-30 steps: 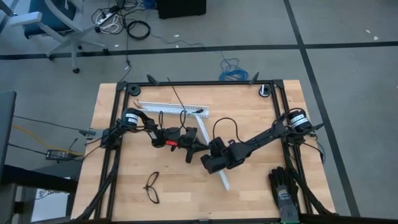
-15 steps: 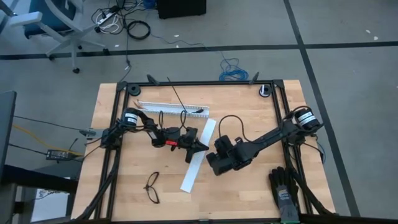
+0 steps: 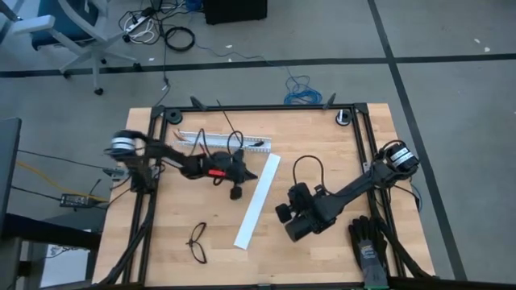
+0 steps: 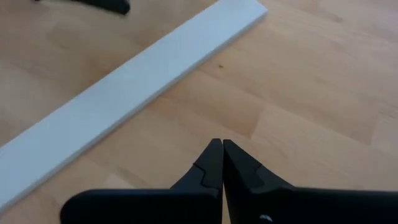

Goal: Ziptie cables
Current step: Close the white cable duct lid

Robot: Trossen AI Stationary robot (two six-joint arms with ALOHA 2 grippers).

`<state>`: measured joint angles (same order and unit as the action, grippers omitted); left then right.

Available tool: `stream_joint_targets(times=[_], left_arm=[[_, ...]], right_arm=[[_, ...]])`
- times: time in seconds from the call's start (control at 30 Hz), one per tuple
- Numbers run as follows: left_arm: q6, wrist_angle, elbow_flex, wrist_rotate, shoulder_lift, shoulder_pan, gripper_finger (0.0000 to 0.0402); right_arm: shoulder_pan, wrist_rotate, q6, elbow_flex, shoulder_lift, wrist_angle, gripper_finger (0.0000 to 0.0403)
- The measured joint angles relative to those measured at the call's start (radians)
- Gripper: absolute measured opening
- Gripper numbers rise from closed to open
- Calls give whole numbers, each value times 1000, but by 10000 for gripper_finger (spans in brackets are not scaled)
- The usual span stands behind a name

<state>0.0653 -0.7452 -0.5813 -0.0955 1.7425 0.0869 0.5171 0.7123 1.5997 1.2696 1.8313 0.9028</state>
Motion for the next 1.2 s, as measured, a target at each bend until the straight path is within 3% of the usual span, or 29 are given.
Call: stream_joint_targets(times=[0.17,0.27,0.4,0.67,0.87,1.03,1.2], left_arm=[[106,401,0,218,-201,-24,2],[128,618,0,204,-262,-44,1],[123,815,1,89,-248,-96,1],[62,741,-23,-22,-180,-218,1],[54,657,-111,-116,-50,-224,1],[35,576,-261,-174,113,-225,1],[35,500,-449,-147,245,-218,2]], right_arm=[[16,28,41,-2,0,5,0],[18,28,46,-2,0,1,0],[18,29,45,-2,0,-7,0],[28,37,37,-2,0,50,0],[61,39,109,-2,0,144,0],[109,38,215,-2,0,236,0],[185,24,383,-2,0,343,0]])
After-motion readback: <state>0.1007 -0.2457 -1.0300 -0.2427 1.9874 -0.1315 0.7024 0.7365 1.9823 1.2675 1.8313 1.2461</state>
